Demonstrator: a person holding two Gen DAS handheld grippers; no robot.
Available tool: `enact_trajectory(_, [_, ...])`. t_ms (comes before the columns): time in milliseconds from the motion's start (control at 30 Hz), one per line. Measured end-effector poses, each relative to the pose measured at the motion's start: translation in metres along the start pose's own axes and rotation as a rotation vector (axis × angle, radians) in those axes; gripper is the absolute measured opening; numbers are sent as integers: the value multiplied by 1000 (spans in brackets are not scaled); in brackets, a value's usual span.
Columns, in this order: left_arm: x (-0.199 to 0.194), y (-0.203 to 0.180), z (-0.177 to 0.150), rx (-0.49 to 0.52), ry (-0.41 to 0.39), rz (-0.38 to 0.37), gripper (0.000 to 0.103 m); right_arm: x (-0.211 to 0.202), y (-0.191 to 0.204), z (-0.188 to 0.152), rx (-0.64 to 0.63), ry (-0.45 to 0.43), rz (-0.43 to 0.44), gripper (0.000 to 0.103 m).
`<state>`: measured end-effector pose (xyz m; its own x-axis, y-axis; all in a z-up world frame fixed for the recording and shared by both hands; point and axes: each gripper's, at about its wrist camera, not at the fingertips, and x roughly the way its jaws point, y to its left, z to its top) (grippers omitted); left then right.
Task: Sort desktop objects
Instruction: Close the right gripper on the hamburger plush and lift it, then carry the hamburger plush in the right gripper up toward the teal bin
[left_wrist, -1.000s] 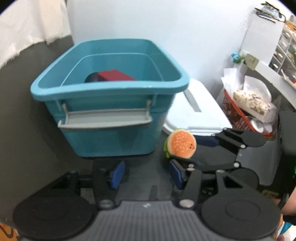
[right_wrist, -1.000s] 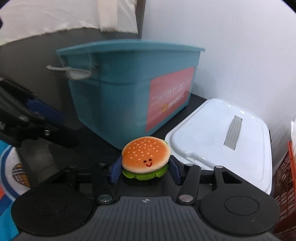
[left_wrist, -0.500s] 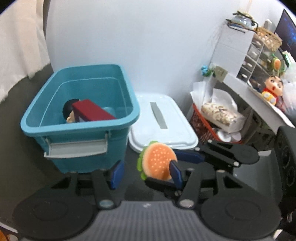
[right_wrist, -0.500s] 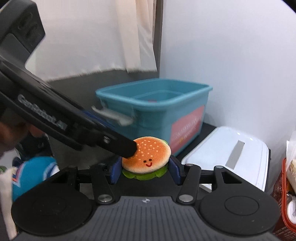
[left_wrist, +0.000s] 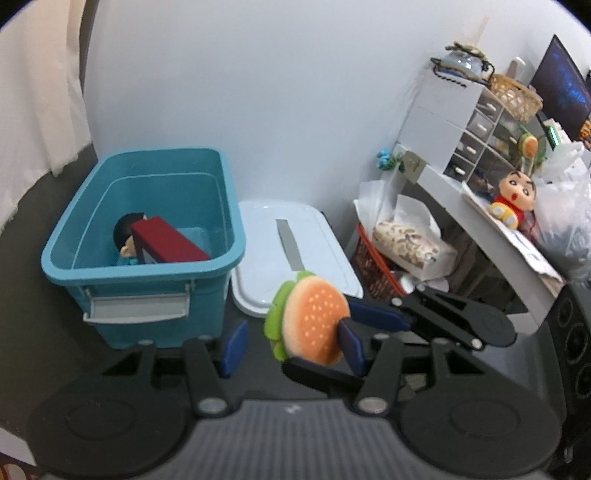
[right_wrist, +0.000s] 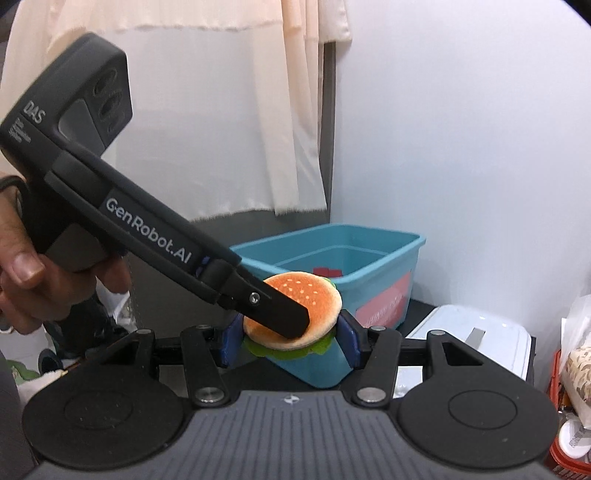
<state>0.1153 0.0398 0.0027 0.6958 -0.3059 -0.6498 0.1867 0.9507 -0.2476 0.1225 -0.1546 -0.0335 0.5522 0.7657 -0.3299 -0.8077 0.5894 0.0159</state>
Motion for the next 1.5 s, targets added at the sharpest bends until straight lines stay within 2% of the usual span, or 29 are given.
enact_trajectory(100, [-1,-3,1,-7,1,-16,56,-5,-1,2,-6,-25,0,57])
enact_trajectory(300, [-6,-17,6,33,-8,-37,45,-15,-3,6,6,-57,-14,57])
enact_trajectory(433, [-10,-25,9,56,-23,-33,42,-21,-4,8,16,-74,-28,59])
enact_trajectory(900, [-27,-36,22,81,-46,13,39,-29,-12,11,52,-132,-37,67])
enact_trajectory(1233, [-40,-32,40,103,-68,63,39,-36,-6,12,26,-129,-47,72])
enact_trajectory(1500, [-47,-17,60,104,-104,116,39,-31,-12,8,10,-95,-98,72])
